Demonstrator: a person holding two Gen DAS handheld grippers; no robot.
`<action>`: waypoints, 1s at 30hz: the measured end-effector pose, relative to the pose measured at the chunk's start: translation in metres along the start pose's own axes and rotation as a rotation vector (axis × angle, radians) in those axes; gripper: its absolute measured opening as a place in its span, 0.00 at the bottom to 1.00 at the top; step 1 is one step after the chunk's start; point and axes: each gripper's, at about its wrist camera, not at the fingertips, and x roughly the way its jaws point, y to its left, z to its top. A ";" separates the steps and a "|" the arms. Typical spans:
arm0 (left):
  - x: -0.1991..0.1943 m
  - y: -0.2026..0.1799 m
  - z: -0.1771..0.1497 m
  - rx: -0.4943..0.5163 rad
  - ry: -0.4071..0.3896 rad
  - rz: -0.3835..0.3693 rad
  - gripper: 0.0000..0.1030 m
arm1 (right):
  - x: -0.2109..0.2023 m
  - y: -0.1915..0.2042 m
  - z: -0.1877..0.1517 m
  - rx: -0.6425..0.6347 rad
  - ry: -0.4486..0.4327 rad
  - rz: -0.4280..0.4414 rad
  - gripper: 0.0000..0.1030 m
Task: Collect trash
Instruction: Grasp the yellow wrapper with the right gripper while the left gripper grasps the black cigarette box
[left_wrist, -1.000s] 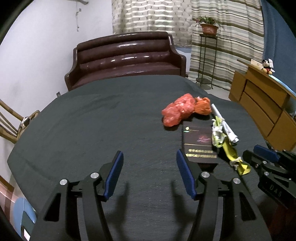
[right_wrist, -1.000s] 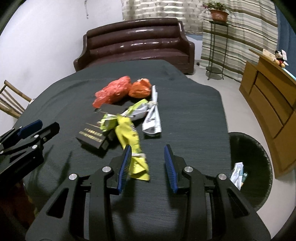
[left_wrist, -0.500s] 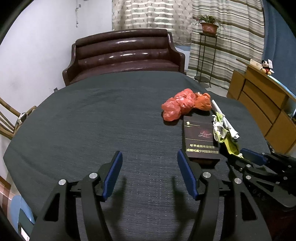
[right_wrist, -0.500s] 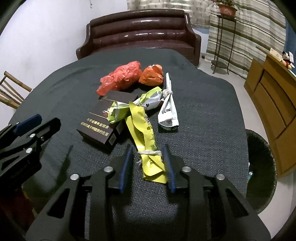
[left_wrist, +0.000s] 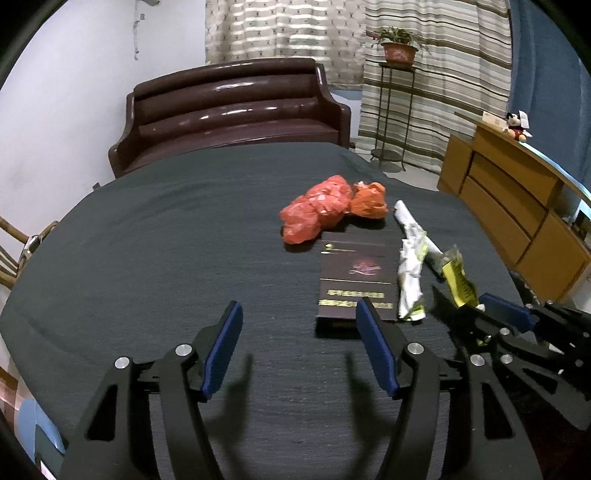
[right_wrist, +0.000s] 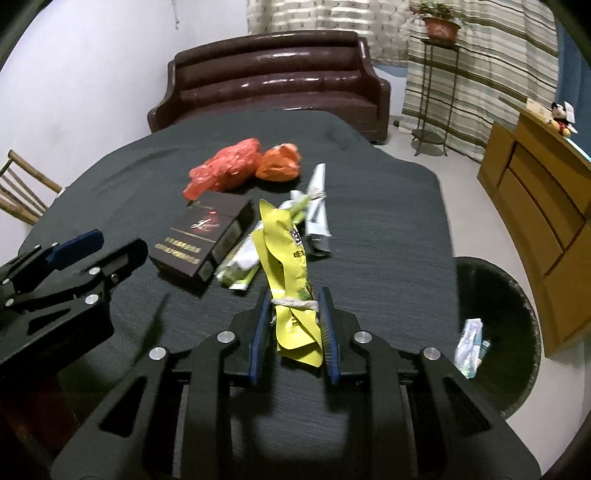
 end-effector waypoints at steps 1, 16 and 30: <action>0.000 -0.003 0.000 0.003 0.000 -0.003 0.61 | -0.001 -0.004 0.000 0.006 -0.003 -0.003 0.24; 0.023 -0.041 0.014 0.041 0.016 -0.020 0.64 | -0.002 -0.051 -0.002 0.096 -0.019 -0.036 0.24; 0.049 -0.035 0.017 0.025 0.121 -0.024 0.64 | 0.006 -0.061 -0.004 0.139 0.003 -0.009 0.24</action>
